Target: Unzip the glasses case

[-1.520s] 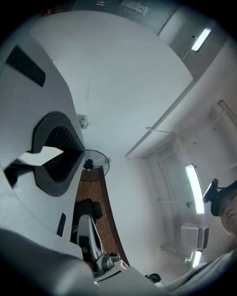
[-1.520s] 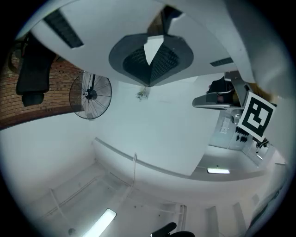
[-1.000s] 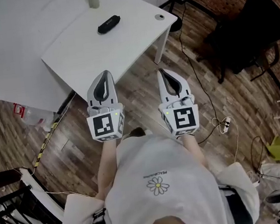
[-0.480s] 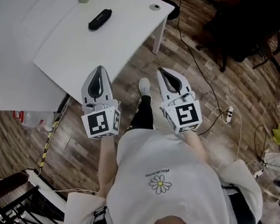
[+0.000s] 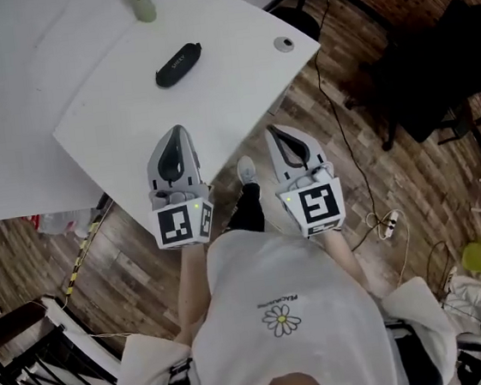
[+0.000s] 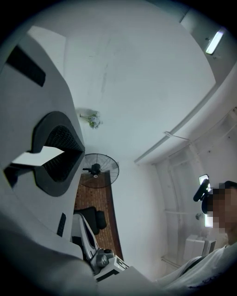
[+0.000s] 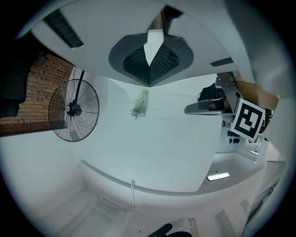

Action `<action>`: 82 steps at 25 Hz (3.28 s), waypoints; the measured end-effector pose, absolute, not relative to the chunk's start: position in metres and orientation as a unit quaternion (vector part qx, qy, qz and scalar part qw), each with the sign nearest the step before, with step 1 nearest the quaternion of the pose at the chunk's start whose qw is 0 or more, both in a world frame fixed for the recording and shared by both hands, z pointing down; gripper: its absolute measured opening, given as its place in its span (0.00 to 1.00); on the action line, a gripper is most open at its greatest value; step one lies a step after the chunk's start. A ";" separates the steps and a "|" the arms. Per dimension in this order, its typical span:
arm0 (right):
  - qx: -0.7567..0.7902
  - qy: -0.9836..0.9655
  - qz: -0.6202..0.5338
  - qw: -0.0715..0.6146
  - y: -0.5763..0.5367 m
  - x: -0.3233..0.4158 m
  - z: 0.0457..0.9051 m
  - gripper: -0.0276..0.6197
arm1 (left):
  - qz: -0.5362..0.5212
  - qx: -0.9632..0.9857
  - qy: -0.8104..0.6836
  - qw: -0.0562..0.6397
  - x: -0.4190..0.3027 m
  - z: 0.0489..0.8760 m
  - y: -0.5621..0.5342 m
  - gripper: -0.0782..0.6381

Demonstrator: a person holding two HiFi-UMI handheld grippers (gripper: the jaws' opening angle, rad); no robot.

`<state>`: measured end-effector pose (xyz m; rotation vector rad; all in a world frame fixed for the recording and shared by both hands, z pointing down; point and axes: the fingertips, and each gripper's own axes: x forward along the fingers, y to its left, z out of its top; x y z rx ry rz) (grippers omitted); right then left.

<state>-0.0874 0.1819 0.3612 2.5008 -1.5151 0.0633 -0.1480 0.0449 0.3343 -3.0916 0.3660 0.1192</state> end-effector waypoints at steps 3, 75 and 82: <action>0.836 -0.536 0.026 0.114 0.140 -0.043 0.359 0.05 | 0.035 -0.990 0.135 0.006 -0.111 0.337 0.009 0.12; 0.448 -0.783 0.035 0.430 -0.146 0.136 0.552 0.24 | -0.351 -0.928 0.119 -0.040 0.027 0.559 -0.102 0.62; 0.426 -0.807 0.015 0.410 -0.174 0.098 0.541 0.15 | -0.346 -0.935 0.064 -0.044 0.049 0.553 -0.053 0.62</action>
